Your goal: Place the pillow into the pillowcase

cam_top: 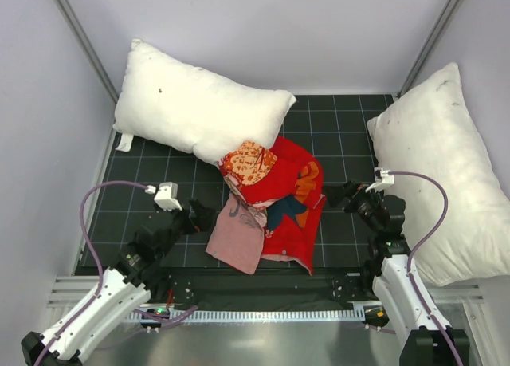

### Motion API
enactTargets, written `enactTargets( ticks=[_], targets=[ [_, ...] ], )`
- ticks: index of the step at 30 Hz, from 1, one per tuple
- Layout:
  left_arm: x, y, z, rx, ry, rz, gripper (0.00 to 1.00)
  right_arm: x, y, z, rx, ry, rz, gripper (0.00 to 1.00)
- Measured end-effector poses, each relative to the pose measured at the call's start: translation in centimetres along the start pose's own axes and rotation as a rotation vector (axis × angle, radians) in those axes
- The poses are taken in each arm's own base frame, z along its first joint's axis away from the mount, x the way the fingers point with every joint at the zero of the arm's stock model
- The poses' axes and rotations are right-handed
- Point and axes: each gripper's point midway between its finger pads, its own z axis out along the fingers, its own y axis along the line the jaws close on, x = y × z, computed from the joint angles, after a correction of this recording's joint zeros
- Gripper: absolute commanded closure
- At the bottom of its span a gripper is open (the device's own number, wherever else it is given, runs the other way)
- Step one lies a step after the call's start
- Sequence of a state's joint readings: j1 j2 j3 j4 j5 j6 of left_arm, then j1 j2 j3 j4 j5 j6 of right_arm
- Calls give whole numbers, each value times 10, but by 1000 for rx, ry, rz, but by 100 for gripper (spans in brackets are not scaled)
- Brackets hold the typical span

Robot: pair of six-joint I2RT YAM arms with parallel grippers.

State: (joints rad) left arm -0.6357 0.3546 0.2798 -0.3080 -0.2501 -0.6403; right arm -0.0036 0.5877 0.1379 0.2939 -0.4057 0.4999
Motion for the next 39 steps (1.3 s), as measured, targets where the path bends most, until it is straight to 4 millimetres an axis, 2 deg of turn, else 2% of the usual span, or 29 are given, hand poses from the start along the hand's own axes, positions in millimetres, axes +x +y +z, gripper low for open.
enactTargets(
  ticks=[10, 16, 19, 22, 24, 28, 32, 34, 39],
  targets=[
    [2, 4, 6, -27, 8, 26, 0, -1, 4, -2, -15, -3, -5, 0],
    [-1, 17, 10, -114, 5, 39, 0, 10, 18, 1, -89, 42, -25, 0],
    [-11, 20, 11, -148, -27, 35, 0, 35, 40, 4, -165, 138, -72, 0],
    [-19, 22, 14, -177, -62, 28, 0, 62, 78, 8, -258, 270, -167, 0],
    [-22, 24, 18, -197, -76, 25, 0, 70, 103, 13, -314, 320, -221, 0],
    [-18, 31, 27, -247, -62, 42, 0, 78, 145, 31, -369, 386, -348, 0],
    [-8, 40, 33, -292, -20, 81, 0, 82, 170, 58, -358, 420, -453, 0],
    [-9, 41, 32, -296, -23, 83, 0, 85, 171, 74, -330, 434, -487, 0],
    [-25, 33, 26, -260, -89, 64, 0, 99, 150, 110, -188, 488, -551, 0]
  ],
)
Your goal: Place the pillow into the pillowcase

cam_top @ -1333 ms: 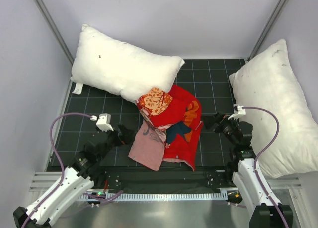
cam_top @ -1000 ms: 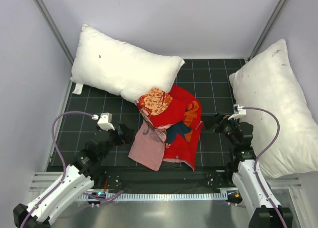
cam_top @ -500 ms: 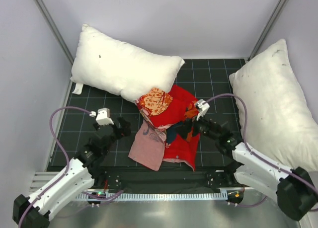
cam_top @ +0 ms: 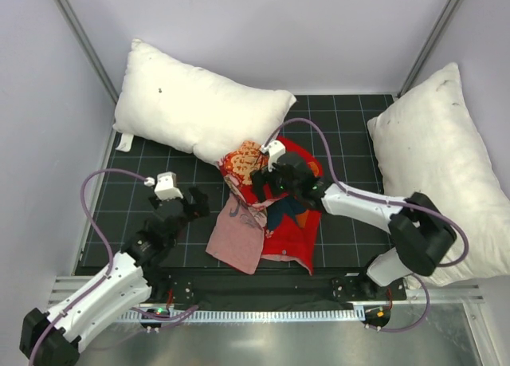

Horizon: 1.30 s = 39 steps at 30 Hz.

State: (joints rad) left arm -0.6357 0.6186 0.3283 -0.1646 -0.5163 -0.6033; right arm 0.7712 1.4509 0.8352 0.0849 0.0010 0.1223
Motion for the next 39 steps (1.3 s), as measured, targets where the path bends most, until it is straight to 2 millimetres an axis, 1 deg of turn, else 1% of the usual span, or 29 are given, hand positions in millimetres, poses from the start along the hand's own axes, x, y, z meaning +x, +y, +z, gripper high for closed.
enactTargets(
  ticks=[3, 4, 5, 6, 7, 9, 10, 11, 12, 15, 16, 19, 21, 22, 23, 26, 29, 33, 35, 39],
  targets=[
    [-12, -3, -5, 30, -48, -25, 0, 9, -12, 22, 68, 58, -8, 2],
    [-14, -4, -6, 37, -60, -31, 0, 14, -17, 28, 93, 82, -10, 27],
    [-15, -4, -7, 42, -67, -35, 0, 18, -21, 33, 120, 105, -18, 41],
    [-16, -4, -8, 46, -74, -40, 0, 21, -26, 36, 146, 120, -17, 53],
    [-17, -4, -9, 48, -77, -41, 0, 23, -29, 38, 170, 133, -16, 72],
    [-16, -4, -8, 47, -75, -39, 0, 27, -36, 35, 222, 146, -5, 86],
    [-15, -4, -8, 46, -72, -38, 0, 27, -41, 31, 252, 144, 1, 90],
    [-14, -3, -8, 43, -68, -35, 0, 25, -46, 26, 283, 134, 8, 96],
    [-13, -3, -7, 42, -65, -33, 0, 24, -52, 19, 316, 122, 17, 96],
    [-8, -2, -5, 33, -48, -22, 0, 14, -73, -13, 413, 65, 84, 96],
    [-7, -2, -4, 30, -41, -18, 0, 9, -85, -25, 445, 37, 126, 96],
    [-4, -1, -3, 25, -32, -11, 0, -1, -133, -67, 570, -56, 274, 96],
    [-4, -1, -3, 25, -31, -10, 0, -1, -165, -99, 667, -121, 361, 96],
    [-4, -1, -3, 25, -31, -10, 0, 2, -176, -114, 710, -145, 392, 96],
    [-4, -1, -3, 26, -31, -10, 0, 5, -183, -125, 743, -162, 413, 96],
    [-4, -1, -3, 26, -31, -9, 0, 8, -183, -140, 755, -184, 429, 96],
    [-3, -2, -3, 33, -28, -9, 0, 5, -179, -144, 737, -193, 430, 96],
    [0, -7, -2, 54, -10, -1, 0, 5, -179, -151, 756, -180, 434, 96],
    [3, -9, 0, 58, 2, 6, 0, 1, -181, -159, 778, -183, 443, 96],
    [13, -9, 5, 51, 42, 26, 0, -16, -193, -183, 849, -215, 491, 96]
  ],
)
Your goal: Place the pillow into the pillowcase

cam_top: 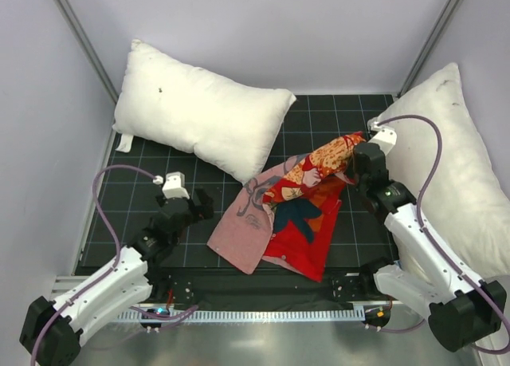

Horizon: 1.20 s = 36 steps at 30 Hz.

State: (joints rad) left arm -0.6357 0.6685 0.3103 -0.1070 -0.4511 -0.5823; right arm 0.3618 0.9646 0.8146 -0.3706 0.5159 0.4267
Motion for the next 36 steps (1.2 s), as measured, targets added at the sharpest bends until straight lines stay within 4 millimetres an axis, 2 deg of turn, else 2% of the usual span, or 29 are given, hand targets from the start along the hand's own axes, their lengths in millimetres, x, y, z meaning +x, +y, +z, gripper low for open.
enactTargets(
  ticks=[3, 6, 8, 11, 13, 16, 19, 21, 23, 26, 28, 30, 32, 36],
  targets=[
    [7, 1, 4, -12, 24, 12, 0, -17, -6, -10, -2, -38, 35, 96],
    [8, 0, 11, -32, 25, -21, 0, -26, -4, -25, -56, -75, 61, 96],
    [14, -3, 22, -59, 61, -35, 1, -29, -2, -34, -97, -93, 73, 96],
    [15, -20, 47, -91, 116, -49, 0, -28, 4, -39, -147, -87, 73, 96],
    [16, -39, 77, -116, 179, -54, 0, -24, 8, -39, -169, -69, 62, 96],
    [10, -74, 139, -111, 237, -91, 0, -16, 10, -41, -188, -32, 33, 96],
    [10, -91, 194, -101, 279, -145, 0, -13, 10, -48, -210, -12, 21, 96],
    [5, -100, 222, -74, 292, -189, 0, -16, 11, -56, -230, -10, 20, 96],
    [-13, -114, 248, -33, 274, -222, 0, -22, 12, -65, -254, -25, 28, 96],
    [-45, -133, 271, 18, 251, -208, 0, -27, 13, -72, -274, -35, 33, 96],
    [-70, -148, 275, 57, 244, -169, 0, -24, 12, -72, -270, -27, 29, 96],
    [-83, -153, 264, 79, 247, -135, 0, -21, 10, -71, -261, -13, 23, 96],
    [-86, -150, 239, 89, 267, -105, 0, -16, 9, -66, -244, 6, 14, 96],
    [-80, -133, 166, 92, 304, -78, 0, -7, 6, -52, -188, 60, -14, 96]
  ],
)
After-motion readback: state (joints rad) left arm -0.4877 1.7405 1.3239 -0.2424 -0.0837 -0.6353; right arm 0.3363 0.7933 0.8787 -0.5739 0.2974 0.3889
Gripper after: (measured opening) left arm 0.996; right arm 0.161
